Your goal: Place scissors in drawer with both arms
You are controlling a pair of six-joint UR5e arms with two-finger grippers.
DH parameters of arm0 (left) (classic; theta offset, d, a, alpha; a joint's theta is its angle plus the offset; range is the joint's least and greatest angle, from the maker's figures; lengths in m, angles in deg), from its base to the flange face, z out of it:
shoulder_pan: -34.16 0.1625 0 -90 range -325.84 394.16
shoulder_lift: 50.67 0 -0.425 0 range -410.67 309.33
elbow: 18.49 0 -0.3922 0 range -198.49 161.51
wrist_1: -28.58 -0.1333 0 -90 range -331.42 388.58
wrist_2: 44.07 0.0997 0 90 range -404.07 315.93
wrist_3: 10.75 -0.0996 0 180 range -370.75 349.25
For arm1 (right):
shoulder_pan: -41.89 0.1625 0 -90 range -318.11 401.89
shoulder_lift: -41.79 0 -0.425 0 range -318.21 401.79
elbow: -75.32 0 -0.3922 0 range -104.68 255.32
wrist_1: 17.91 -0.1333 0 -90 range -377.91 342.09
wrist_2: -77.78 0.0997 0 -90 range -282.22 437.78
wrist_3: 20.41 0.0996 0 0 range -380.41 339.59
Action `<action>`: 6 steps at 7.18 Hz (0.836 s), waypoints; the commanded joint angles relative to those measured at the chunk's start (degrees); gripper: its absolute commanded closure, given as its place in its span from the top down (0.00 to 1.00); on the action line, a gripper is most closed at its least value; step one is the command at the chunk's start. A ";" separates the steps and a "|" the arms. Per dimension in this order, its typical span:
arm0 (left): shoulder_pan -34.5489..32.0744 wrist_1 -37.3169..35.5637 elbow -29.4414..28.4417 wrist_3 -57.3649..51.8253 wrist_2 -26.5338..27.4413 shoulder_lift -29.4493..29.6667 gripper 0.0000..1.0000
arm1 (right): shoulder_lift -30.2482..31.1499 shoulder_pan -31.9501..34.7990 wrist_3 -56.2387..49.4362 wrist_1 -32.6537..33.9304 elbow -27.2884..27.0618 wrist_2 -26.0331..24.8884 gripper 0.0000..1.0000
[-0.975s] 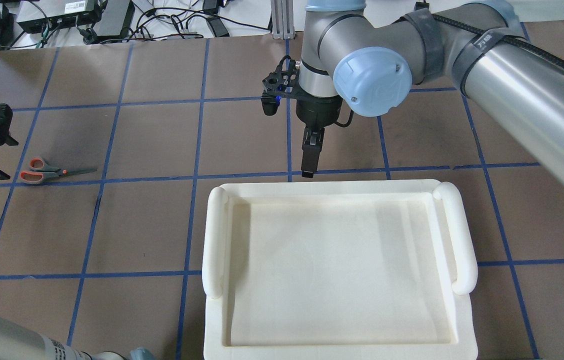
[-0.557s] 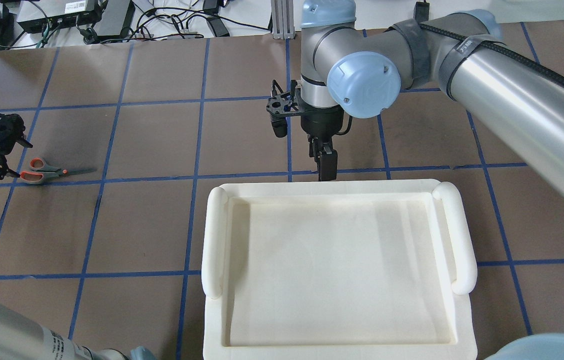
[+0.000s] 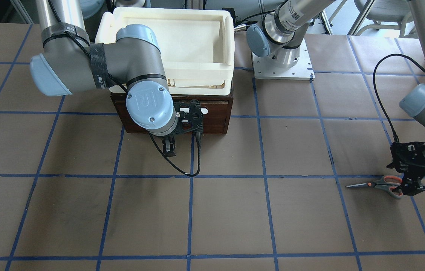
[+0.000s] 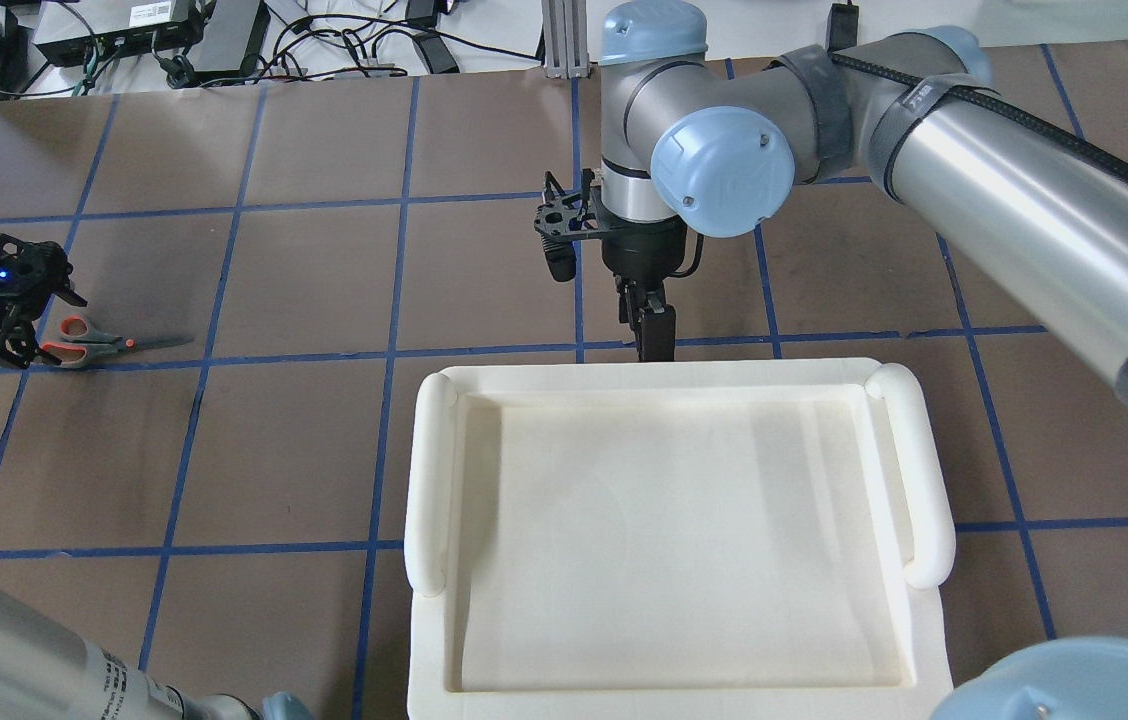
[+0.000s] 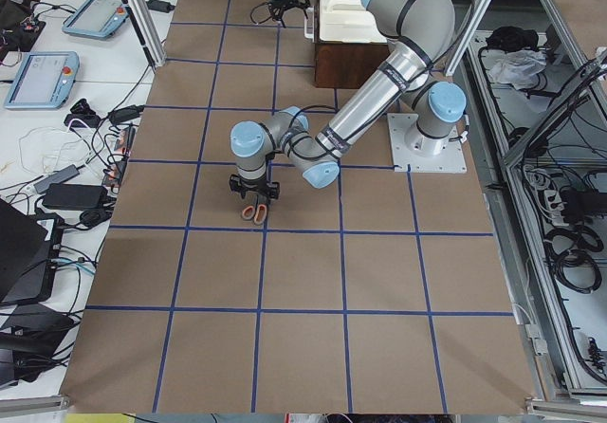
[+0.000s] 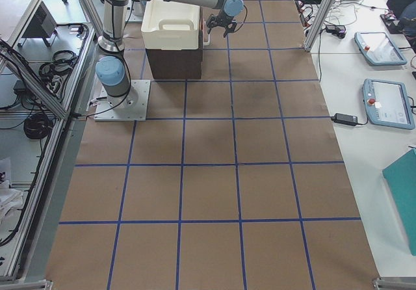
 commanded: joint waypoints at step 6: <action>-0.57 -0.23 0.30 4.42 -0.09 2.50 0.85 | 0.43 -0.01 7.38 -3.51 0.79 1.77 0.99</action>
